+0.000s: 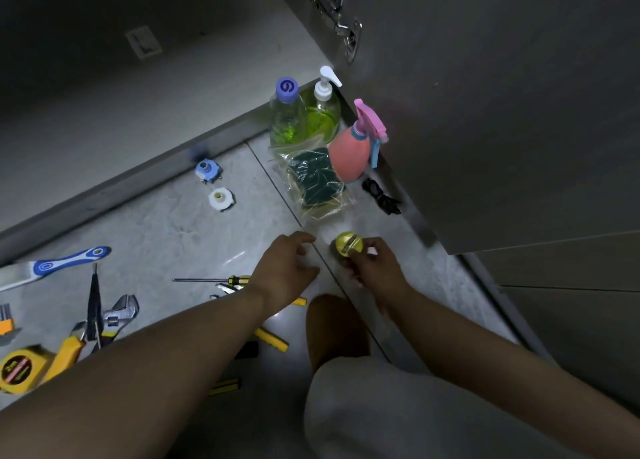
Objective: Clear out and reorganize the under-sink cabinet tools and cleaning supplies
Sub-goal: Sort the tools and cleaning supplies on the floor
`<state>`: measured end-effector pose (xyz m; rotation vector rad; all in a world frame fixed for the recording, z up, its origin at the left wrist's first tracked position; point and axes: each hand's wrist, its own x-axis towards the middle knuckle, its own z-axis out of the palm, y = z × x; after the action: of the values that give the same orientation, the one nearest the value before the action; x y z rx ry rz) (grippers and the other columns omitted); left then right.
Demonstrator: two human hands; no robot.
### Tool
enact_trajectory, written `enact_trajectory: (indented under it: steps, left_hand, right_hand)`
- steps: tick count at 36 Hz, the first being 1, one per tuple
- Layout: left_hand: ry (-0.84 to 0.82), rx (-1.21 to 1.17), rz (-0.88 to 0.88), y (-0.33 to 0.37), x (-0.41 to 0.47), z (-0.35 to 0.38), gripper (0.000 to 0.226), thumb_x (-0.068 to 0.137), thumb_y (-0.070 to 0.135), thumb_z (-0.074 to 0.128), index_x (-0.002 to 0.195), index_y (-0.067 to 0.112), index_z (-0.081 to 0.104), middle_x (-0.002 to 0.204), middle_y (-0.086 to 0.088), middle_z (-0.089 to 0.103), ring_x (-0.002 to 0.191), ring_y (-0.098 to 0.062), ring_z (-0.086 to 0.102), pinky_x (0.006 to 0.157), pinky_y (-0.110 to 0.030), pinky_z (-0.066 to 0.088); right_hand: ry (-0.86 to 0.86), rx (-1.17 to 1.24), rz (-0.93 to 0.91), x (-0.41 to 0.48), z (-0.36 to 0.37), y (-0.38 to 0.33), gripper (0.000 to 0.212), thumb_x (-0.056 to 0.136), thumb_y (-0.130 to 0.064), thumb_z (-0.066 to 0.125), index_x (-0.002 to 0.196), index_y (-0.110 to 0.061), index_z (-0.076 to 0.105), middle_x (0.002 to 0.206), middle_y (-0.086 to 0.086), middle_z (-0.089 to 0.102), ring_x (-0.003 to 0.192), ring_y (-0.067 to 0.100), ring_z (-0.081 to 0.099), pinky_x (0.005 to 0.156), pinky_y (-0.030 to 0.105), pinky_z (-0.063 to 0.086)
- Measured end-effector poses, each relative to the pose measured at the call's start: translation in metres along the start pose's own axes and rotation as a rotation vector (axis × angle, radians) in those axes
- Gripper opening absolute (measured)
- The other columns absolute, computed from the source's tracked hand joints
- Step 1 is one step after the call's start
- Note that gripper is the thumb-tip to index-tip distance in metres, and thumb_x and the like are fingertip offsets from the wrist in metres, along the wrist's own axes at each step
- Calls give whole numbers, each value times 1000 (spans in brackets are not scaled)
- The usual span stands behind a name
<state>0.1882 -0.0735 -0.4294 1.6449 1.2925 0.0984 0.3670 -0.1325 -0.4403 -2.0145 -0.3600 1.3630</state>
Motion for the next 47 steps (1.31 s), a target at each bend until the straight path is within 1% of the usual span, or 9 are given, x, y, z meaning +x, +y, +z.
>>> enact_trajectory:
  steps: [4,9,18,24,29,32,36,42,47]
  left_hand:
    - [-15,74,-7,-9,0,-12,33,89,16,71,121,19,65,111,-6,56,100,-18,60,89,-24,47]
    - [-22,115,-33,-21,-5,-28,25,90,13,69,114,16,68,100,1,57,98,-18,61,88,-25,48]
    - [-159,367,1,-32,-10,-81,25,92,9,63,117,11,66,116,-10,55,104,-24,63,94,-21,45]
    - [-262,576,-23,-29,-25,-159,28,95,26,63,122,20,65,116,-7,62,105,-23,63,92,-28,47]
    - [-194,610,-85,-51,-58,-227,24,94,26,66,119,25,65,110,1,64,97,-19,62,89,-29,50]
    - [-85,554,-147,-80,-86,-251,20,94,22,65,114,23,67,105,3,67,91,-17,62,85,-28,51]
    - [59,465,-268,-136,-126,-253,19,91,14,64,110,15,69,103,-2,71,91,-21,65,77,-24,45]
    - [276,249,-599,-219,-177,-215,36,92,18,62,126,8,60,125,-21,59,111,-39,60,97,-35,47]
    - [396,99,-827,-252,-194,-172,64,89,36,69,143,29,37,138,-18,34,126,-43,41,108,-49,42]
  right_hand:
    - [136,-113,1,20,-7,-1,27,91,-17,67,115,-13,58,104,19,70,88,31,70,80,50,60]
    - [179,-159,0,33,-7,-9,32,85,-12,69,114,-17,55,101,16,69,94,35,69,81,55,58]
    - [248,-551,-51,24,10,-6,43,89,-24,69,117,-5,43,111,23,64,103,42,62,81,43,51]
    - [-337,-897,-312,-13,51,-32,38,100,-33,49,69,-18,64,80,5,66,83,26,64,70,28,41]
    - [-764,-1261,-380,-51,109,-86,41,101,-47,47,76,-23,69,71,2,67,68,18,64,74,29,51]
    - [-845,-1424,-504,-72,145,-122,37,100,-50,47,75,-27,60,75,-9,59,78,15,60,76,24,47]
    - [-906,-1440,-559,-94,189,-156,29,97,-46,56,87,-22,66,65,-1,64,42,6,56,43,19,46]
    - [-935,-1583,-658,-110,260,-161,20,98,-36,55,94,-18,64,84,8,71,56,14,63,53,23,47]
    - [-887,-1621,-752,-107,297,-125,20,95,-28,56,107,-16,66,114,5,66,106,24,59,88,31,45]
